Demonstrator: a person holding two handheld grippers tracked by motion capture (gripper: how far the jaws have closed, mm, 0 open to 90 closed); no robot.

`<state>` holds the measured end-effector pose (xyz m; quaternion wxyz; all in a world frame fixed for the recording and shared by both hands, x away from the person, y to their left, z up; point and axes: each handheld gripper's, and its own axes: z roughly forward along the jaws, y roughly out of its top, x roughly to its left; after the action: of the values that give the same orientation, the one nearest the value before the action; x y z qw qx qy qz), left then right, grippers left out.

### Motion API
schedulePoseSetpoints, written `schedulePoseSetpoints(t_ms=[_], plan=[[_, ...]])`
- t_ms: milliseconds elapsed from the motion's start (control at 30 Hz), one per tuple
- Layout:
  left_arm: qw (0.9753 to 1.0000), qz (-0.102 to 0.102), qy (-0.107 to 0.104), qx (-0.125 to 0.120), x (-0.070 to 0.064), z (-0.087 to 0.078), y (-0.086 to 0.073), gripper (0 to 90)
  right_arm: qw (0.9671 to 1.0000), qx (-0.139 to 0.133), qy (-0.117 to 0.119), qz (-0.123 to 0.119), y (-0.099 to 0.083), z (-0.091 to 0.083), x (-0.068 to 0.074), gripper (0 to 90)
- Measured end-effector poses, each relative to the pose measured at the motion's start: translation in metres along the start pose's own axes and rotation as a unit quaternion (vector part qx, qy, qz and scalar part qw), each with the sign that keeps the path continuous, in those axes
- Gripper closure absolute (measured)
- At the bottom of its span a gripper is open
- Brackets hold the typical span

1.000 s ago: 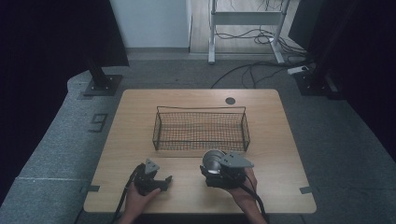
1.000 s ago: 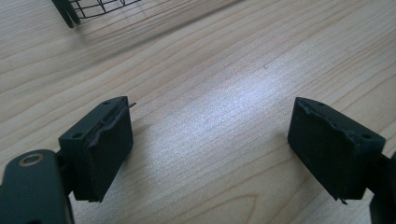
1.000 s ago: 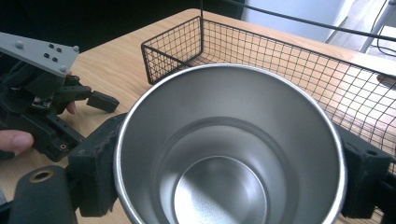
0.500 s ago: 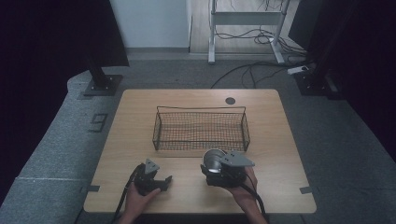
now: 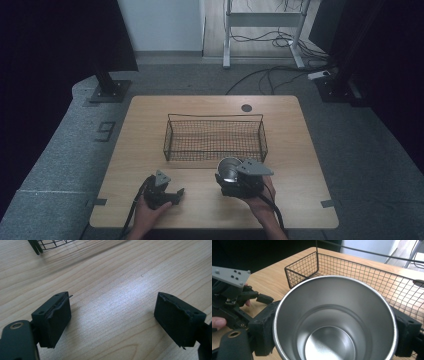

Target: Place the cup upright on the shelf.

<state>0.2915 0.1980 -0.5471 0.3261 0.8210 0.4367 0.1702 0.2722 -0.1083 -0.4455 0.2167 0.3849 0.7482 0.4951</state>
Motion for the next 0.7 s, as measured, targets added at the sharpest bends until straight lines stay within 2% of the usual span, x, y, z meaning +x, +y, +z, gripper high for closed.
schedulePoseSetpoints(t_ms=[700], plan=[[1.0, 0.0, 0.0, 0.0, 0.0, 0.0, 0.0, 13.9, 0.9998, -0.017, 0.005, -0.004, 0.026, 0.006, -0.003, 14.0]])
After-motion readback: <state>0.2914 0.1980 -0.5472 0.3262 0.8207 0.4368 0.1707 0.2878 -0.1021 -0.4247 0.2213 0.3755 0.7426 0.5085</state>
